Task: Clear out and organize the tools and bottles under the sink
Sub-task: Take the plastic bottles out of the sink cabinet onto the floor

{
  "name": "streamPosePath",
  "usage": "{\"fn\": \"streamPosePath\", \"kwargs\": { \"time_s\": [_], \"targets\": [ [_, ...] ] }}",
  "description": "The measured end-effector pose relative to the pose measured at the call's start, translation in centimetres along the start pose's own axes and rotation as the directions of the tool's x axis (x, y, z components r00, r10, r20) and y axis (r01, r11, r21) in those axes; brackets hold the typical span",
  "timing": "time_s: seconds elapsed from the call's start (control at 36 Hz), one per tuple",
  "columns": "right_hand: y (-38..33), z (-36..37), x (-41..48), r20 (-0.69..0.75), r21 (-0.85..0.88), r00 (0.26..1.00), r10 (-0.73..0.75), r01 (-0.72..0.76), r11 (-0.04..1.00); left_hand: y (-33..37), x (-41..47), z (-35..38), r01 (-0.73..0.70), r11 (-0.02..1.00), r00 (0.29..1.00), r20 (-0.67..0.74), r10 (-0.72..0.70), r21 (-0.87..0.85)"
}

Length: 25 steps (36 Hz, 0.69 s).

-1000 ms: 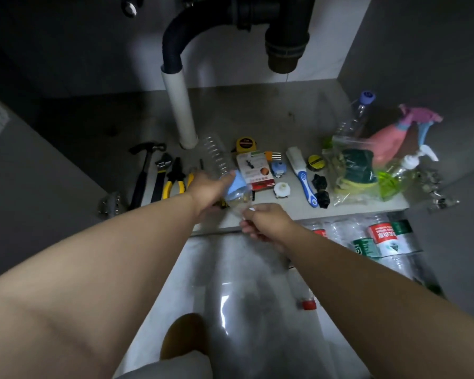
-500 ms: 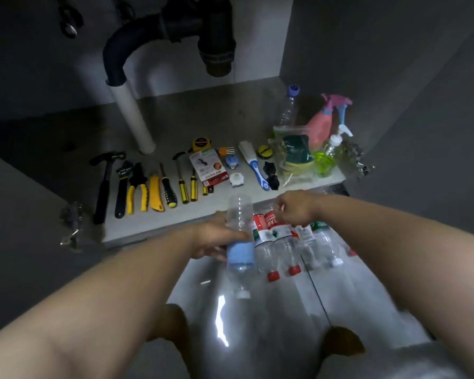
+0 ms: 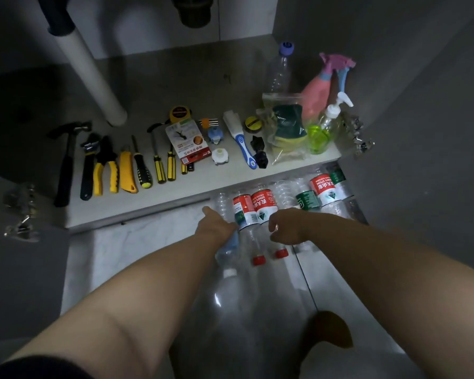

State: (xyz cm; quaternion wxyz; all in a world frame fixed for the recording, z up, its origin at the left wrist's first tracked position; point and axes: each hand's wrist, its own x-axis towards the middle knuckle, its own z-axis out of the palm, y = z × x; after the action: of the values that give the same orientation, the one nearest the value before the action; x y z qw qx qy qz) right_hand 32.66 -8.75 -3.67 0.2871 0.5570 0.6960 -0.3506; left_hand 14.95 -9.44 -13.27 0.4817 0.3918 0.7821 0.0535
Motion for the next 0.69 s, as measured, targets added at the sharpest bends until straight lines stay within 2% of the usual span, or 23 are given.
{"fn": "streamPosePath", "kwargs": {
  "time_s": [0.14,0.31,0.47,0.69],
  "targets": [
    [0.0,-0.6,0.9,-0.035,0.057,0.999,-0.028,0.030,0.998,1.3,1.0,1.1,0.028,0.996,0.999,-0.017,-0.029,-0.084],
    [0.0,-0.6,1.2,-0.044,0.060,0.998,-0.043,0.046,0.997,0.4,0.8,1.8,-0.069,0.986,0.997,-0.049,0.062,-0.152],
    [0.0,-0.6,1.0,-0.043,0.052,0.998,-0.052,0.054,0.997,-1.5,0.4,1.6,-0.104,0.967,0.992,-0.097,0.083,-0.232],
    [0.1,-0.7,0.9,-0.052,0.059,0.998,-0.039,0.042,0.997,-2.8,0.1,1.6,-0.158,0.954,0.987,-0.041,0.153,-0.253]
  ]
}}
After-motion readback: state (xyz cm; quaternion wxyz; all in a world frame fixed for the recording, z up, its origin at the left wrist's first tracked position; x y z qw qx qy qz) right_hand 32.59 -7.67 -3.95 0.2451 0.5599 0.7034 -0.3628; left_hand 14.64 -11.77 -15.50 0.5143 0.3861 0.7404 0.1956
